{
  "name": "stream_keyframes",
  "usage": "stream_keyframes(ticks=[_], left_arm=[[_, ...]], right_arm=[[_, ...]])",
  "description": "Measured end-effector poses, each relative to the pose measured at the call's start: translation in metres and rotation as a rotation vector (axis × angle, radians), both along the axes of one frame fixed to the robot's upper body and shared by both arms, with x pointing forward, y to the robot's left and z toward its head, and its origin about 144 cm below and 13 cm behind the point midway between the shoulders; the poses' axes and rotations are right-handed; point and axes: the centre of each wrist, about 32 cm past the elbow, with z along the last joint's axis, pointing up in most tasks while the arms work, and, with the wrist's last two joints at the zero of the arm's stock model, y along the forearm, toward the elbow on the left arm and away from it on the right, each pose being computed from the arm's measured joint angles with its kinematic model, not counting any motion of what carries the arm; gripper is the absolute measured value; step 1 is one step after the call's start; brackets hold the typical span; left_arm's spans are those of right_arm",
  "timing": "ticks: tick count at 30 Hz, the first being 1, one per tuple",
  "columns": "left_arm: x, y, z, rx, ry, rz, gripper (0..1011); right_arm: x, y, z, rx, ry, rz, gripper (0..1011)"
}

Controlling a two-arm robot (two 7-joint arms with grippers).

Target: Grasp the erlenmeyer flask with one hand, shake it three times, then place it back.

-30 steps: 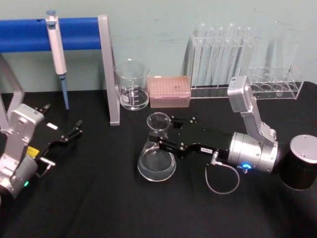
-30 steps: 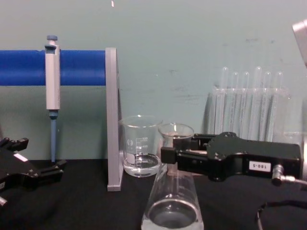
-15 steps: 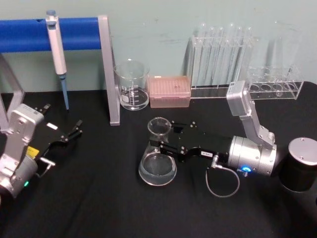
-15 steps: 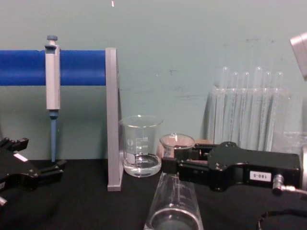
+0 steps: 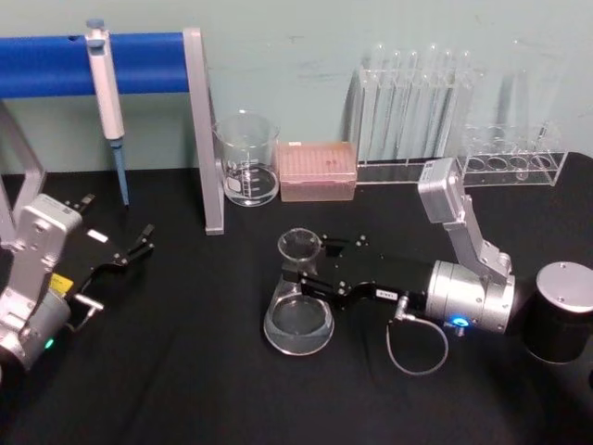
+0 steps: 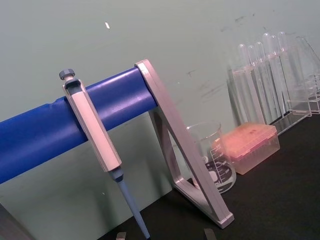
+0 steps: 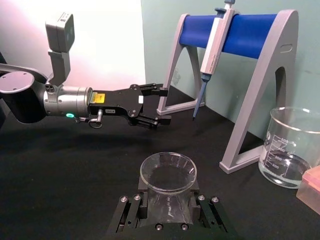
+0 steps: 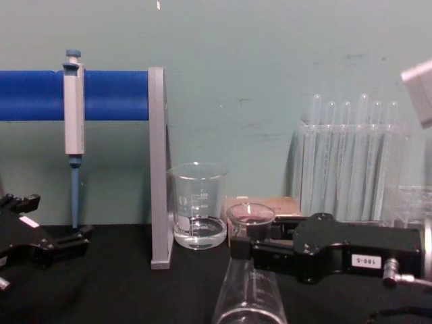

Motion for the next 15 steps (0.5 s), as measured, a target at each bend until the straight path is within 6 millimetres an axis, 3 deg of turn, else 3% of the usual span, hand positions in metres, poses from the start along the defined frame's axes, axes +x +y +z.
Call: stream_keyframes(ticks=[15], left_arm=[[0.0, 0.0, 0.0, 0.0, 0.0, 0.0, 1001]], right_arm=[[0.0006, 0.0, -0.0026, -0.013, 0.014, -0.006, 449]])
